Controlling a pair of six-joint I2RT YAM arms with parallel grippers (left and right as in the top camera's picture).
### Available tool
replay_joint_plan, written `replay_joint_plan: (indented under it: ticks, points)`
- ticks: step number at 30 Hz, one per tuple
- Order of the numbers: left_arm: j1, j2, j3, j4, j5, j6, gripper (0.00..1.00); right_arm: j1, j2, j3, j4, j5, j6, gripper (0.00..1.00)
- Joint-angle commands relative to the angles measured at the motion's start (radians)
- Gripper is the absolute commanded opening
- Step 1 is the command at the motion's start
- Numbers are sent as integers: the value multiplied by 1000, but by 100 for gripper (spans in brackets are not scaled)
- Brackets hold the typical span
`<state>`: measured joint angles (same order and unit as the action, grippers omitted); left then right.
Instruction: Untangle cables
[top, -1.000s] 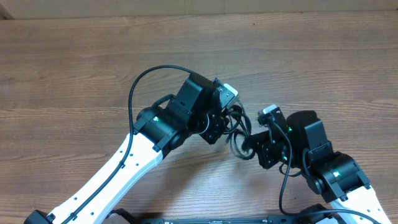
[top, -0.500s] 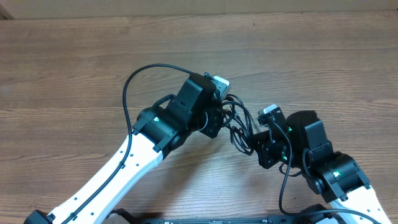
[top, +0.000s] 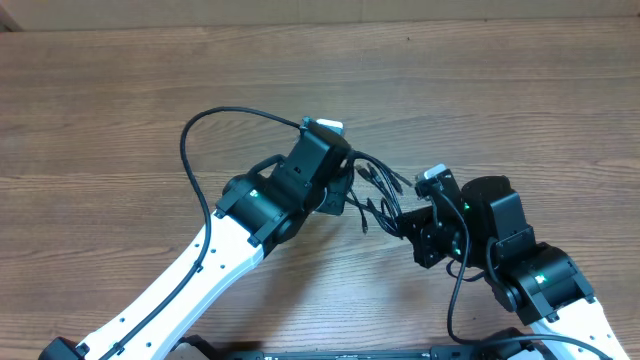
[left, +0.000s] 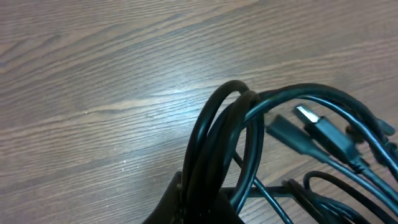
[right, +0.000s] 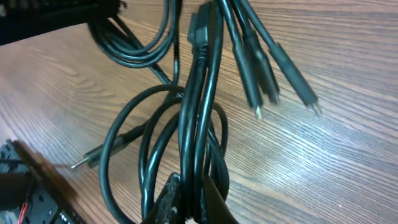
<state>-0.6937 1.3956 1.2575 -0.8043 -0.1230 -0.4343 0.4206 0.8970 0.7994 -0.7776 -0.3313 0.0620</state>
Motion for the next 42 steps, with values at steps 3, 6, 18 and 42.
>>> replay_joint_plan:
  ticks: [3,6,18,42]
  points:
    - [7,-23,28,0,-153,-127,4,5,-3,26,2,69,69,4]
    - [7,-23,28,0,-185,-180,4,5,-3,26,2,115,123,4]
    - [7,-23,28,6,-202,-254,4,5,-3,26,3,254,311,4]
    - [8,-32,28,4,-269,-428,4,5,-3,26,-39,376,670,90]
